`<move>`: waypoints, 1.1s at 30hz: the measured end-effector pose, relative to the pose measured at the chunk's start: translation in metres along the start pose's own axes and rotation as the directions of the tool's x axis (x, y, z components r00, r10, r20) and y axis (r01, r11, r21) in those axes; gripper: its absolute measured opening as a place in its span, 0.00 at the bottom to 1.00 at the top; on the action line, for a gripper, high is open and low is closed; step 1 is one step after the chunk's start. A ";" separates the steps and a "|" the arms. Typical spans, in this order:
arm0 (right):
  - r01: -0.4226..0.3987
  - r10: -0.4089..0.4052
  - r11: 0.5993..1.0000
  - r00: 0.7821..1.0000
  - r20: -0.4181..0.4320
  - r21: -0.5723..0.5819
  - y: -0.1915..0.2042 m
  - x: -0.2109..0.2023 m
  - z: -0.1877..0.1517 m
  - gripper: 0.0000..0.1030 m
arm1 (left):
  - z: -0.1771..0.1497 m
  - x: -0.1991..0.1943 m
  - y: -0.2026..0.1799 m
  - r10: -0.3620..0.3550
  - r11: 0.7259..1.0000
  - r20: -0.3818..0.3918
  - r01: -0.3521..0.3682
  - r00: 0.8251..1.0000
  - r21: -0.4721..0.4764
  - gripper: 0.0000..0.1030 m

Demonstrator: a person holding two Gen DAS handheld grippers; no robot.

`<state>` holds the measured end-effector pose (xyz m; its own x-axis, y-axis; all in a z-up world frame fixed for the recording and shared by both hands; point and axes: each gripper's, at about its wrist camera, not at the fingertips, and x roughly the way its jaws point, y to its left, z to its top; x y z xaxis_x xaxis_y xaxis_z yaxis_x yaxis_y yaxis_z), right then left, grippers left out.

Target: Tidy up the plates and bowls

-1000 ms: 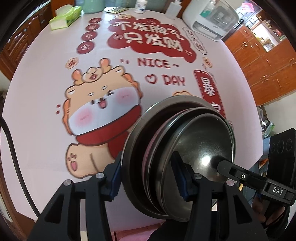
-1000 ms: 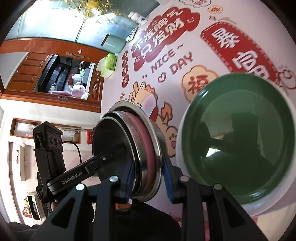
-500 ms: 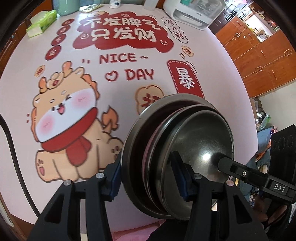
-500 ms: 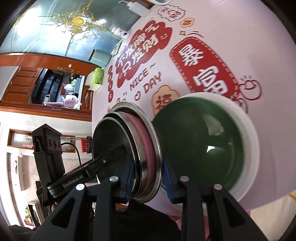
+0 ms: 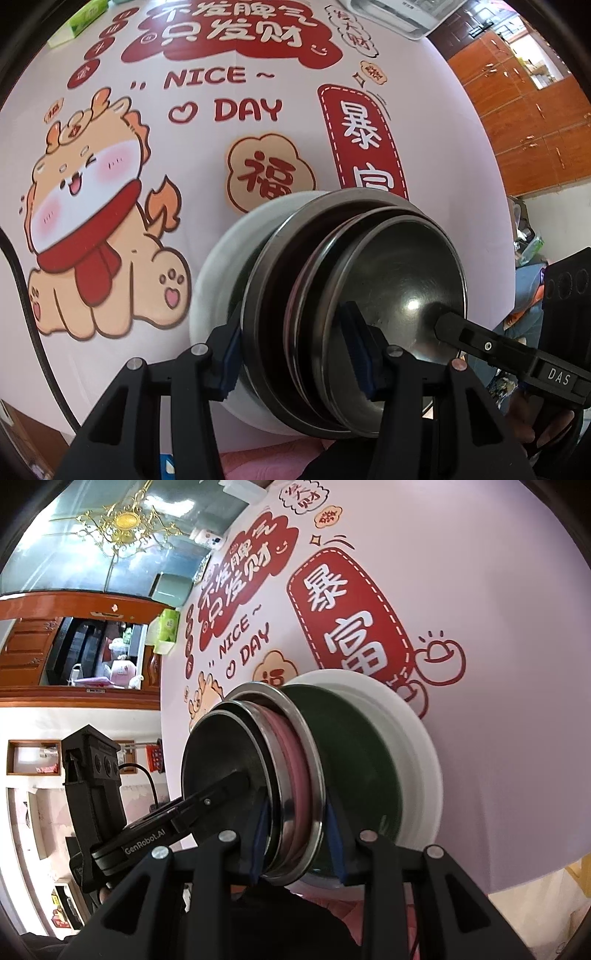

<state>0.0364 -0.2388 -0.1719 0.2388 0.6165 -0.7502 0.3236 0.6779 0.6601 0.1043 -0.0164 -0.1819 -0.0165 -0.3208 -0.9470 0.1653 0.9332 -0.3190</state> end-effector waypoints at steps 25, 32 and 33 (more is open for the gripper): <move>-0.055 0.023 0.979 0.986 -0.165 -0.197 -0.007 0.011 0.026 0.30 | -0.023 0.014 -0.003 0.047 0.964 0.061 -0.030 0.997 -0.264 0.52; -0.051 0.005 0.969 0.983 -0.185 -0.243 0.000 0.010 0.033 0.30 | -0.025 0.008 -0.001 0.061 0.952 0.103 -0.027 0.993 -0.303 0.53; -0.050 0.003 0.967 0.983 -0.182 -0.251 0.001 0.008 0.034 0.30 | -0.025 0.006 0.000 0.061 0.951 0.109 -0.025 0.992 -0.308 0.53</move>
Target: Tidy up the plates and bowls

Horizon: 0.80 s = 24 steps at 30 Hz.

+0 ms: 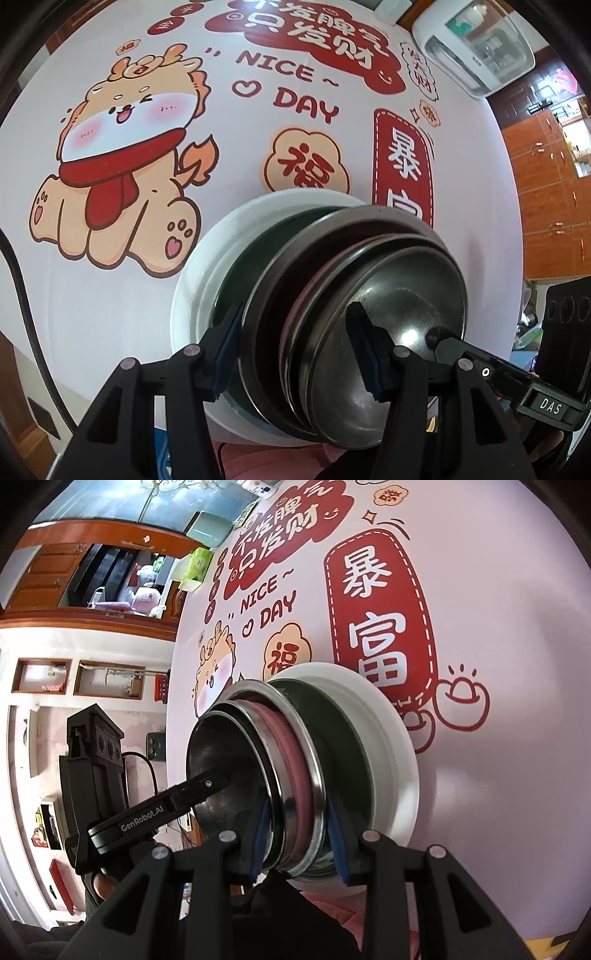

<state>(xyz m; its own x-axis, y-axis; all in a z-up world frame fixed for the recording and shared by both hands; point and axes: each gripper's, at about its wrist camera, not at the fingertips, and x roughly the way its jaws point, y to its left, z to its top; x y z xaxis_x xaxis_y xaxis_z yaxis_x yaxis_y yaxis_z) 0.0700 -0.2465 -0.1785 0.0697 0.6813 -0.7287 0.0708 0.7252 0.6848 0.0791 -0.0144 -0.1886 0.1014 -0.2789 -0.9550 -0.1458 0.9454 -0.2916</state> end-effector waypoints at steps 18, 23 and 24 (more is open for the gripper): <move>0.012 -0.009 0.999 0.998 0.066 -0.047 0.001 -0.028 0.005 0.38 | 0.005 -0.019 0.000 -0.063 0.997 0.096 0.067 0.993 -0.043 0.64; 0.022 -0.019 0.999 0.993 0.120 -0.028 -0.007 -0.043 0.002 0.58 | 0.004 -0.027 -0.003 -0.097 0.994 0.129 0.102 0.987 -0.035 0.72; 0.024 -0.021 0.999 0.991 0.130 -0.022 -0.008 -0.045 0.001 0.58 | 0.003 -0.029 -0.004 -0.103 0.994 0.135 0.108 0.985 -0.033 0.72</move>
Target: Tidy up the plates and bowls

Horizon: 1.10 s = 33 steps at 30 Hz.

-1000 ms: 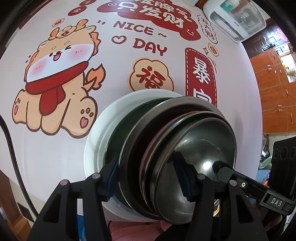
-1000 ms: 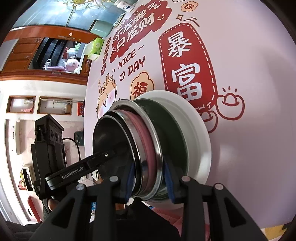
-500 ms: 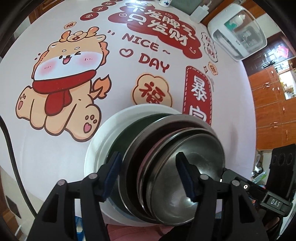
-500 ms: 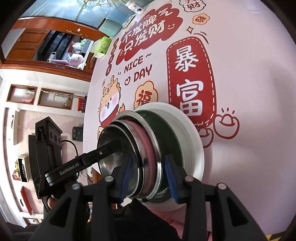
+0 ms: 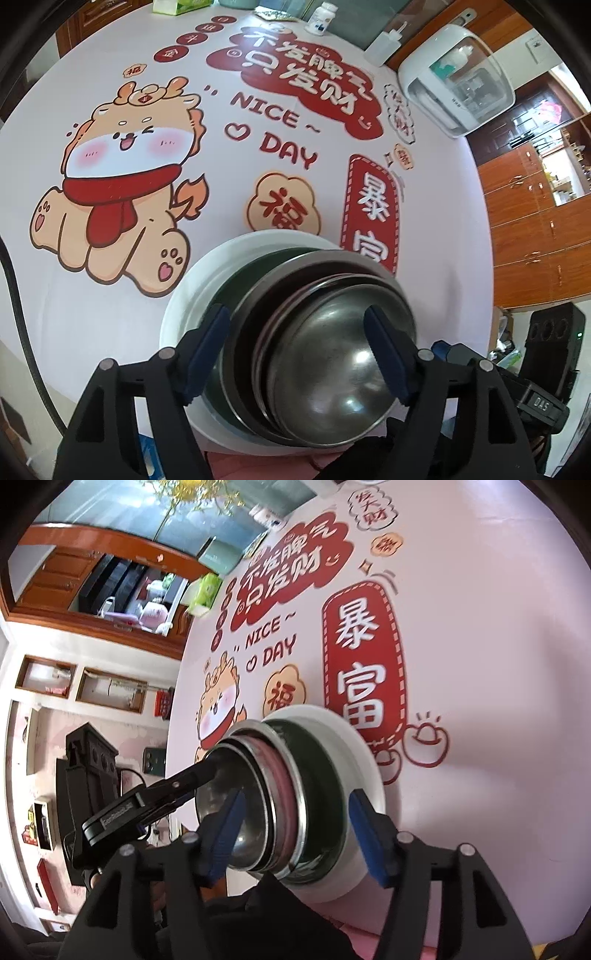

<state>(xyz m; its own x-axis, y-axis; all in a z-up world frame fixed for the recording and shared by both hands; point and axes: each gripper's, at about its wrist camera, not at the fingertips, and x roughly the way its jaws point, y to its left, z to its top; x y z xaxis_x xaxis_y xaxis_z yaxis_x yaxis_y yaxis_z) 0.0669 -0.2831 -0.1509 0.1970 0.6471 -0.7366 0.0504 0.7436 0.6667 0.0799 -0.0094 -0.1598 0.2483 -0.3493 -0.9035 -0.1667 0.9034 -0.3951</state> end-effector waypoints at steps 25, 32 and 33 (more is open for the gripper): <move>0.292 -0.268 0.951 0.942 0.202 -0.097 0.053 -0.031 -0.048 0.81 | -0.036 -0.077 -0.015 0.205 0.971 0.245 -0.229 0.948 0.073 0.74; 0.376 -0.338 0.922 0.900 0.274 -0.096 0.086 -0.037 -0.080 0.87 | -0.051 -0.094 -0.017 0.225 0.946 0.274 -0.277 0.935 0.169 0.75; 0.390 -0.351 0.916 0.892 0.286 -0.091 0.092 -0.039 -0.085 0.88 | -0.053 -0.098 -0.015 0.209 0.949 0.267 -0.261 0.941 0.179 0.75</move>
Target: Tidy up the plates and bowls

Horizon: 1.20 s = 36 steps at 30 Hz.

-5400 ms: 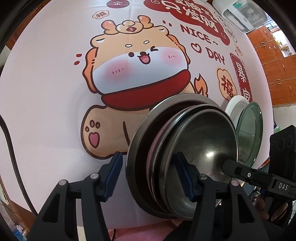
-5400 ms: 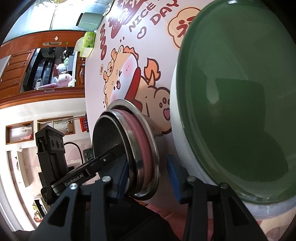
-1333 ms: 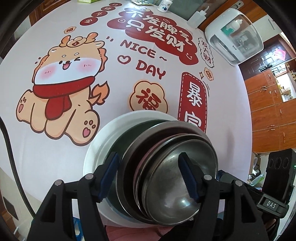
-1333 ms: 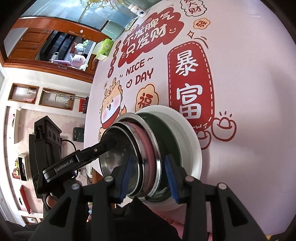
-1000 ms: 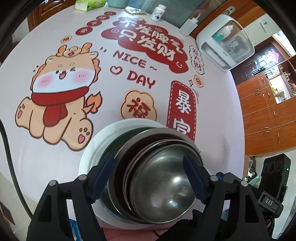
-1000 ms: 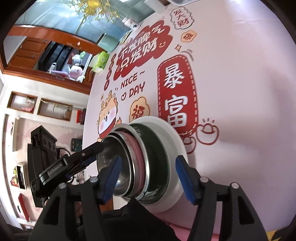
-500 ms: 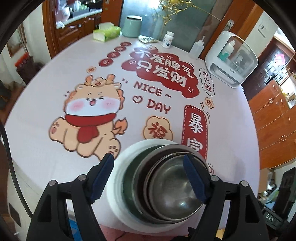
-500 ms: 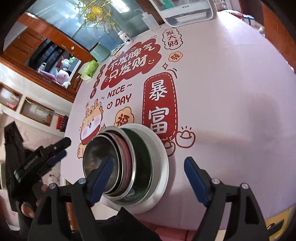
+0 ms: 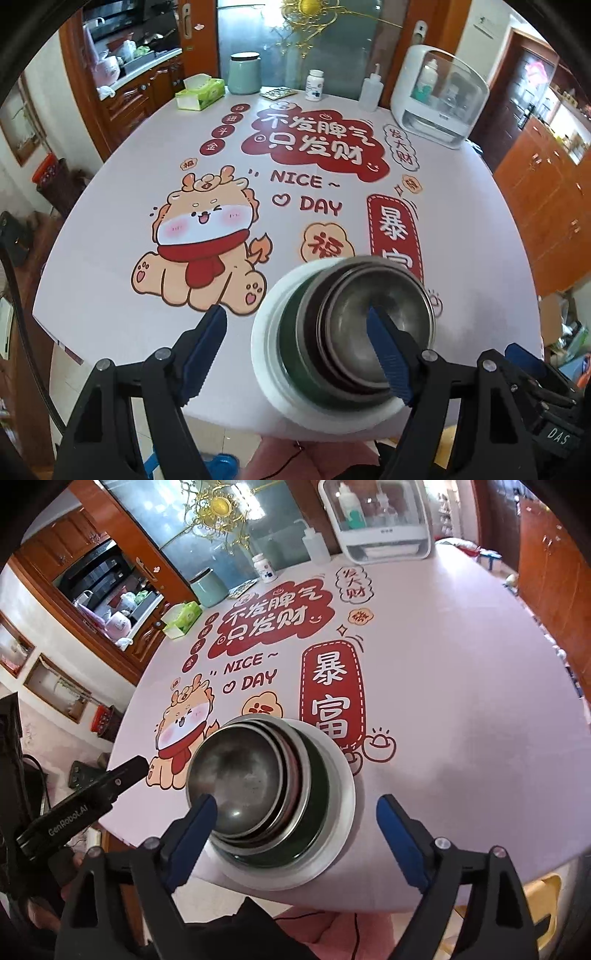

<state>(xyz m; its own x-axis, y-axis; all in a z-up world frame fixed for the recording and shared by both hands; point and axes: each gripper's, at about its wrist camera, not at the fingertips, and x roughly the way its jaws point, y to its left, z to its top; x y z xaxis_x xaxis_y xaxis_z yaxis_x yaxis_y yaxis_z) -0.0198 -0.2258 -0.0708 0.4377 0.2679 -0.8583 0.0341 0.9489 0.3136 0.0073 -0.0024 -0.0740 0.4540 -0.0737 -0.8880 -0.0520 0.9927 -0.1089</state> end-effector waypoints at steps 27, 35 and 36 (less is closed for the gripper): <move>0.169 -0.163 0.986 0.959 0.233 -0.007 0.074 -0.091 -0.086 1.00 | -0.062 -0.113 0.032 0.024 0.994 0.238 -0.049 0.971 0.098 0.99; 0.163 -0.152 0.986 0.958 0.242 -0.027 0.075 -0.095 -0.084 1.00 | -0.060 -0.118 0.032 0.038 0.995 0.277 -0.063 0.960 0.082 0.99; 0.162 -0.151 0.986 0.958 0.244 -0.029 0.076 -0.096 -0.083 1.00 | -0.059 -0.120 0.031 0.037 0.995 0.284 -0.063 0.958 0.082 0.99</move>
<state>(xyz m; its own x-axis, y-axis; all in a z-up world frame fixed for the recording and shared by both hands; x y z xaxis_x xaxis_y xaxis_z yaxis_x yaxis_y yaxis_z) -0.1341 -0.1657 0.0013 0.6331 0.0732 -0.7706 0.0789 0.9842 0.1582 -0.1015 0.0317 0.0028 0.6856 -0.0069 -0.7279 -0.0069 0.9998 -0.0160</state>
